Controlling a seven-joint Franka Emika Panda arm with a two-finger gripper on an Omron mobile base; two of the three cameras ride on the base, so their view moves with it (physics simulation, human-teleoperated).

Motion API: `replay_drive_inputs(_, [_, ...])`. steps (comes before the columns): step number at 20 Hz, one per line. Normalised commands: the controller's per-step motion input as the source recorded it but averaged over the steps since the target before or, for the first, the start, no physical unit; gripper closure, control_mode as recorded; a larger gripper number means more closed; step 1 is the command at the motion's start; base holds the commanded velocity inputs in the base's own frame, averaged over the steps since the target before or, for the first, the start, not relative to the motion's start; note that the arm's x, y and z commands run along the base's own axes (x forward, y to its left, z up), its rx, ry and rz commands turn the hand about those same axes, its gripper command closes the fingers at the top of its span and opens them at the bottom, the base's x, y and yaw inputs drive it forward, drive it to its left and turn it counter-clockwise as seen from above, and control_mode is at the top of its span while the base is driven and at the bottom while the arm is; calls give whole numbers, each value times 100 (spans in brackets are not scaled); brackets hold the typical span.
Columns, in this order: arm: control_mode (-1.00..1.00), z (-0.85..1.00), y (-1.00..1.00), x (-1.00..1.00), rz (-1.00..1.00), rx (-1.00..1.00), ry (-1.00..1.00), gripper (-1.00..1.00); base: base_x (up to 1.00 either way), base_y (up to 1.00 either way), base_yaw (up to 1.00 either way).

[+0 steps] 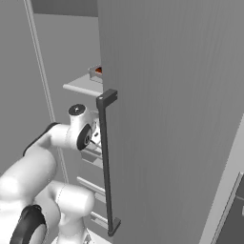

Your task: Take the meat container that has the fish and place it on the second highest rack of the freezer. Then take the vegetable container that has the bell pepper and corn and place it on the highest rack of the freezer.

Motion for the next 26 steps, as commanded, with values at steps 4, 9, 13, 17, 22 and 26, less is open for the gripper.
replay_drive_inputs(4, [-100, -39, 0, 48, -1, -1, 0, 100, 0, 0, 0])
replay_drive_inputs(9, [-100, -14, 0, 38, -1, 0, 0, 100, 0, 0, 0])
replay_drive_inputs(13, [-100, 0, 0, 38, 0, 0, 0, 100, 0, 0, 0])
replay_drive_inputs(17, [-100, -2, 0, 46, 0, 0, 0, 100, 0, 0, 0])
replay_drive_inputs(22, [-100, -16, 0, 36, -1, 0, 0, -100, 0, 0, 0])
replay_drive_inputs(26, [-100, -11, 0, 16, -1, 0, 0, -100, 0, 0, 0])
